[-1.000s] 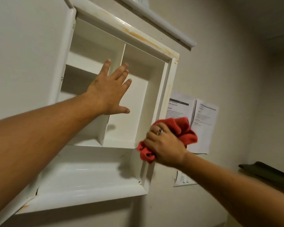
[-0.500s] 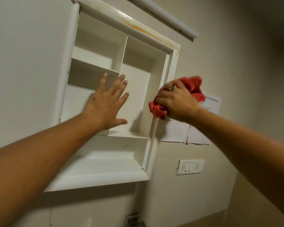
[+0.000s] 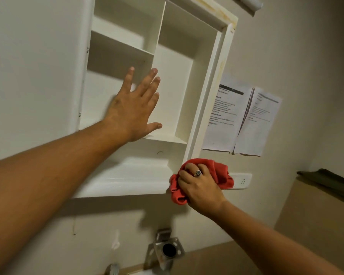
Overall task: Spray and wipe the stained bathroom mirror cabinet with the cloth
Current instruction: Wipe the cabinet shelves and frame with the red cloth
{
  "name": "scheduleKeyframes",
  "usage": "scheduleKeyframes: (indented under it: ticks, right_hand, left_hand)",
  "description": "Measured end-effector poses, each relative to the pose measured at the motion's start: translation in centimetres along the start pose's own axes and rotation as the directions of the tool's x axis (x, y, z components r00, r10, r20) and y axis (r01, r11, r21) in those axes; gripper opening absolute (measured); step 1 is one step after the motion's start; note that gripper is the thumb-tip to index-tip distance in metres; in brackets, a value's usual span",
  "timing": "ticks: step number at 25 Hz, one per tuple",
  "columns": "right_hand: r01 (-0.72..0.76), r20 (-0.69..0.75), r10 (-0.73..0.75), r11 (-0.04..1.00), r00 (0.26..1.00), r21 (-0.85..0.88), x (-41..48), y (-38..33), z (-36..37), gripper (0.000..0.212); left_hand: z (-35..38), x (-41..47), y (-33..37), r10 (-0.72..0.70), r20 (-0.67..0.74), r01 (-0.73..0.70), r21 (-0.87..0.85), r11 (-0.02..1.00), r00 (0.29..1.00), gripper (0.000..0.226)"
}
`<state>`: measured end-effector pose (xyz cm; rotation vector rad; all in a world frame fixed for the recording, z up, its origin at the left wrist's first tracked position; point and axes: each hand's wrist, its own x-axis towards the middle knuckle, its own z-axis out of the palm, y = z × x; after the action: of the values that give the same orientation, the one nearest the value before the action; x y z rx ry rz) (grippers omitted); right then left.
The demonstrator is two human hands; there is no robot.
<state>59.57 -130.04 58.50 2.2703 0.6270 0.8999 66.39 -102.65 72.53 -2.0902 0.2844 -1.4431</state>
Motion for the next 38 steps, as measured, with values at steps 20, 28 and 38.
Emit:
scheduleKeyframes:
  ticks: [20,28,38]
  right_hand:
    - [-0.566,0.088,0.594,0.696,0.799,0.442,1.1,-5.5,-0.4,0.018]
    - [-0.305,0.259,0.242,0.922,0.935,0.238,-0.2,-2.3,-2.0,0.031]
    - [-0.642,0.347,0.652,0.284,0.674,0.712,3.1,-8.3,-3.8,0.039]
  left_hand:
    - [-0.6,-2.4,-0.9,0.101,0.085,-0.088,-0.143,0.986,0.991,0.085]
    - [-0.2,-2.5,-1.8,0.141,0.031,-0.133,-0.192,0.972,0.989,0.082]
    - [-1.0,-2.6,-3.9,0.271,0.077,-0.228,-0.350,0.909,0.960,0.077]
